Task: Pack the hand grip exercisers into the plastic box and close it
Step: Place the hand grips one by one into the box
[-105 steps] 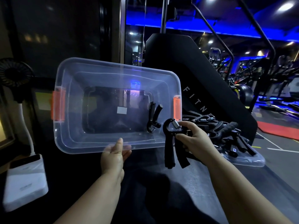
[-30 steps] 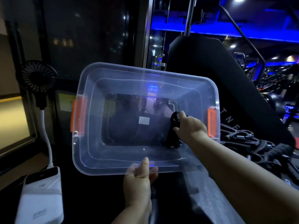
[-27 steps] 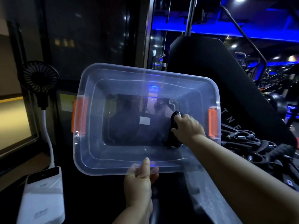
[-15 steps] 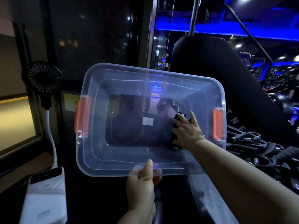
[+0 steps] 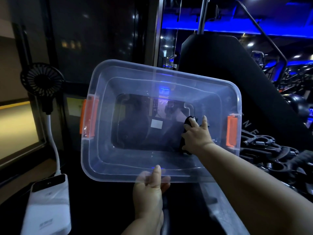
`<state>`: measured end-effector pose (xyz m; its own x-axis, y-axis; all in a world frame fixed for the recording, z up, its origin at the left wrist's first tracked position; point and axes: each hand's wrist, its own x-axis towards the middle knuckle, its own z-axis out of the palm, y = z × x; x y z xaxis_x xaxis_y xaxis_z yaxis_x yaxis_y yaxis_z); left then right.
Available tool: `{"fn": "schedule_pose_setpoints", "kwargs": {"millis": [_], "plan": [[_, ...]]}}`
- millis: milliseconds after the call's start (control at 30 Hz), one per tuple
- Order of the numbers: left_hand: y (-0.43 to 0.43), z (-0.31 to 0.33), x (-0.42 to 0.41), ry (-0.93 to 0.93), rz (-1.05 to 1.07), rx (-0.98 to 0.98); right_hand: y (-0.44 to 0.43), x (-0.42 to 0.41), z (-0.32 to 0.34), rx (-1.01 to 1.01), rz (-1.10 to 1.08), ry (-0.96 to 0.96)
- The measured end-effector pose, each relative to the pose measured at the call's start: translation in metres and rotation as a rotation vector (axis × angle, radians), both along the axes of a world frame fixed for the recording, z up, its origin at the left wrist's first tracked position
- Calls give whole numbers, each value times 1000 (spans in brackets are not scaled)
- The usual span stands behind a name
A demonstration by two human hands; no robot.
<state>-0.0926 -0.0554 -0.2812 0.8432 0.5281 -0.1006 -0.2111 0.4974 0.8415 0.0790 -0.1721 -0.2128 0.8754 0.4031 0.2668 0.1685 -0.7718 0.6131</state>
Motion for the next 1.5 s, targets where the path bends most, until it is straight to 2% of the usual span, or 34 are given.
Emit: {"fn": "schedule_pose_setpoints", "kwargs": {"millis": [267,633,967,1167,1267,1400,1500], "plan": [[0,1,1,-17,-1,-17,-5,-3,1,49,40,10],[1,-2,3,-20,2,-7,-14,-22,10,377,166,-36],[0,2,2,-35,29,-16,-37,-65,1,826,361,-223],[-1,0,1,-39,9,23,-69,-92,-5,911,510,-434],[-1,0,0,-34,9,28,-86,-100,-16,1042,389,-509],[-1,-1,0,-38,17,36,-108,-108,-30,1328,197,-385],[-1,-1,0,-37,21,46,-127,-109,-39,1432,87,-365]]}}
